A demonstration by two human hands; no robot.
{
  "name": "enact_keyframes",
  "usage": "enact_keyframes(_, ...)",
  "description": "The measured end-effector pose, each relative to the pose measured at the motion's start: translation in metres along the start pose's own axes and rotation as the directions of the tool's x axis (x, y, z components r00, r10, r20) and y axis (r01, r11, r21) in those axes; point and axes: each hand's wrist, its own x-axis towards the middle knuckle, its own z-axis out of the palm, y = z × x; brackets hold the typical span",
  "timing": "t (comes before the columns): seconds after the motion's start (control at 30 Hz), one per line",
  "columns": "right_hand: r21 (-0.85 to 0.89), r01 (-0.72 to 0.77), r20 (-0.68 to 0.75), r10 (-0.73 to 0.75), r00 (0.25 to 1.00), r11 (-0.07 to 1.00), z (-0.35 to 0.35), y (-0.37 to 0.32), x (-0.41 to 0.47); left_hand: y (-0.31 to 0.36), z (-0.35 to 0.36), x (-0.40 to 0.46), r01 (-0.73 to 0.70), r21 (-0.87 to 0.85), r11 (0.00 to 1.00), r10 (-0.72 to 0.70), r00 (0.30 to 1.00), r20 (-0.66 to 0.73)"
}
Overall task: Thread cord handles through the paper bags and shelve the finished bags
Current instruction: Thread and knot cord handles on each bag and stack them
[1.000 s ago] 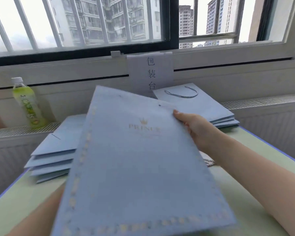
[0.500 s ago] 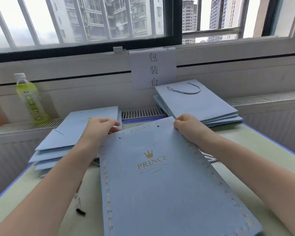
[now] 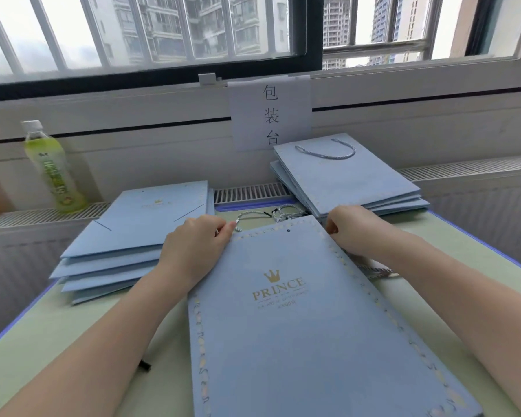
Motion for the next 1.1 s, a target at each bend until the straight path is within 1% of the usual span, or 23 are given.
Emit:
enact_keyframes(0.13, 0.004, 0.001, -0.002, -0.001, 1.000, 1.000, -0.001, 0.002, 0.002, 0.001, 0.004, -0.001, -0.057, 0.043, 0.997, 0.058, 0.998, -0.026)
enact_keyframes(0.2, 0.049, -0.028, -0.024, 0.029, 0.999, 0.998, -0.001, 0.004, 0.004, 0.001, 0.005, -0.001, -0.081, 0.038, 0.996, 0.083, 0.996, -0.038)
enact_keyframes(0.23, 0.090, -0.036, -0.060, 0.042, 0.997, 0.995, -0.002, 0.003, 0.003, 0.000, 0.005, -0.001, -0.089, 0.021, 0.996, 0.090, 0.995, -0.045)
enact_keyframes(0.3, 0.207, -0.003, -0.201, 0.046, 0.978, 0.978, -0.006, 0.002, 0.002, -0.001, 0.006, 0.000, -0.108, -0.056, 0.993, 0.105, 0.993, -0.057)
enact_keyframes(0.37, 0.344, 0.111, -0.384, 0.032, 0.923, 0.932, -0.012, -0.002, -0.001, 0.000, 0.009, 0.000, -0.139, -0.144, 0.980, 0.131, 0.989, -0.063)
enact_keyframes(0.43, 0.439, 0.290, -0.527, -0.017, 0.850, 0.850, -0.020, -0.010, -0.007, 0.002, 0.012, -0.002, -0.171, -0.197, 0.965, 0.163, 0.985, -0.054)
enact_keyframes(0.47, 0.478, 0.375, -0.568, -0.045, 0.822, 0.794, -0.025, -0.016, -0.011, 0.005, 0.014, -0.002, -0.181, -0.223, 0.958, 0.176, 0.983, -0.044)
enact_keyframes(0.5, 0.519, 0.447, -0.590, -0.073, 0.804, 0.729, -0.028, -0.022, -0.015, 0.008, 0.015, -0.003, -0.187, -0.258, 0.948, 0.184, 0.982, -0.034)
enact_keyframes(0.57, 0.606, 0.540, -0.583, -0.136, 0.801, 0.584, -0.031, -0.035, -0.025, 0.016, 0.017, -0.004, -0.182, -0.330, 0.926, 0.191, 0.982, -0.006)
enact_keyframes(0.63, 0.699, 0.567, -0.530, -0.218, 0.820, 0.436, -0.032, -0.047, -0.034, 0.023, 0.020, -0.005, -0.162, -0.409, 0.898, 0.190, 0.981, 0.028)
enact_keyframes(0.7, 0.765, 0.557, -0.473, -0.305, 0.827, 0.325, -0.028, -0.055, -0.038, 0.028, 0.023, -0.007, -0.152, -0.455, 0.878, 0.204, 0.977, 0.068)
enact_keyframes(0.73, 0.780, 0.551, -0.455, -0.334, 0.825, 0.298, -0.025, -0.058, -0.040, 0.031, 0.024, -0.008, -0.171, -0.477, 0.862, 0.227, 0.972, 0.064)
enact_keyframes(0.8, 0.791, 0.546, -0.451, -0.341, 0.825, 0.275, -0.021, -0.061, -0.041, 0.035, 0.023, -0.010, -0.225, -0.531, 0.817, 0.264, 0.965, -0.002)
enact_keyframes(0.87, 0.797, 0.550, -0.492, -0.261, 0.831, 0.248, -0.021, -0.061, -0.041, 0.037, 0.020, -0.009, -0.224, -0.591, 0.775, 0.239, 0.970, -0.054)
enact_keyframes(0.97, 0.813, 0.551, -0.557, -0.023, 0.830, 0.186, -0.030, -0.054, -0.037, 0.036, 0.012, -0.007, -0.200, -0.657, 0.727, 0.191, 0.978, -0.087)
enact_keyframes(1.03, 0.837, 0.533, -0.546, 0.147, 0.825, 0.119, -0.035, -0.046, -0.033, 0.034, 0.009, -0.005, -0.176, -0.670, 0.721, 0.147, 0.984, -0.101)
enact_keyframes(1.1, 0.859, 0.509, -0.501, 0.288, 0.816, 0.053, -0.039, -0.039, -0.028, 0.031, 0.008, -0.004, -0.144, -0.688, 0.712, 0.110, 0.990, -0.093)
